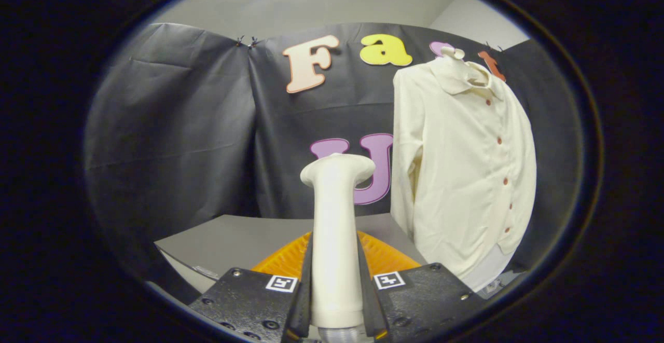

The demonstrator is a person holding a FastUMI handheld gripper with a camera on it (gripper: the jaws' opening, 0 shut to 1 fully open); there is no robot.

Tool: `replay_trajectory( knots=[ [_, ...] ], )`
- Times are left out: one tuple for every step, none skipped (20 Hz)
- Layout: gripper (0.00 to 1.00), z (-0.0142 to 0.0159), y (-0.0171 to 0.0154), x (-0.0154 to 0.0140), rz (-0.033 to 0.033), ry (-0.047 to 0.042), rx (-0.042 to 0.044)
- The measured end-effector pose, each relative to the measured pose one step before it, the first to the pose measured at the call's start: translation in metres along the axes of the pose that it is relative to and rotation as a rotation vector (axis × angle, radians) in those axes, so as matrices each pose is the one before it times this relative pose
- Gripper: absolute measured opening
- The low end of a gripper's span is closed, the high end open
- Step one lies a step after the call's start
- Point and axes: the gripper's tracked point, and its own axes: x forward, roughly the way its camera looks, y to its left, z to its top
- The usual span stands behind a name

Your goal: Iron the clothes twice with a garment steamer, once on the left side and once on the right side.

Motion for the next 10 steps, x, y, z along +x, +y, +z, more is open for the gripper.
replay_trajectory(
  knots=[
    [0.39,0.00783,-0.00688,-0.00163,-0.00071,-0.01687,-0.00977],
    [0.39,0.00538,-0.00745,-0.00238,-0.00066,-0.00835,-0.00345],
    [0.39,0.00551,-0.00729,-0.00226,-0.00308,-0.00343,0.00007],
    [0.39,0.00793,-0.00826,-0.00178,-0.00343,-0.01105,0.00044],
    [0.39,0.00804,-0.00759,-0.00078,-0.00331,-0.0168,0.00227],
    [0.39,0.00689,-0.00764,0.00033,-0.00368,-0.01701,0.00406],
    [0.39,0.00582,-0.00866,0.0004,-0.00312,-0.01669,0.00434],
    [0.39,0.00513,-0.00905,-0.00006,-0.00464,-0.01212,0.00483],
    [0.39,0.00553,-0.01018,0.0026,-0.0086,-0.01435,0.00677],
    [0.39,0.00473,-0.01146,0.00321,-0.00996,-0.01462,0.00795]
  ],
)
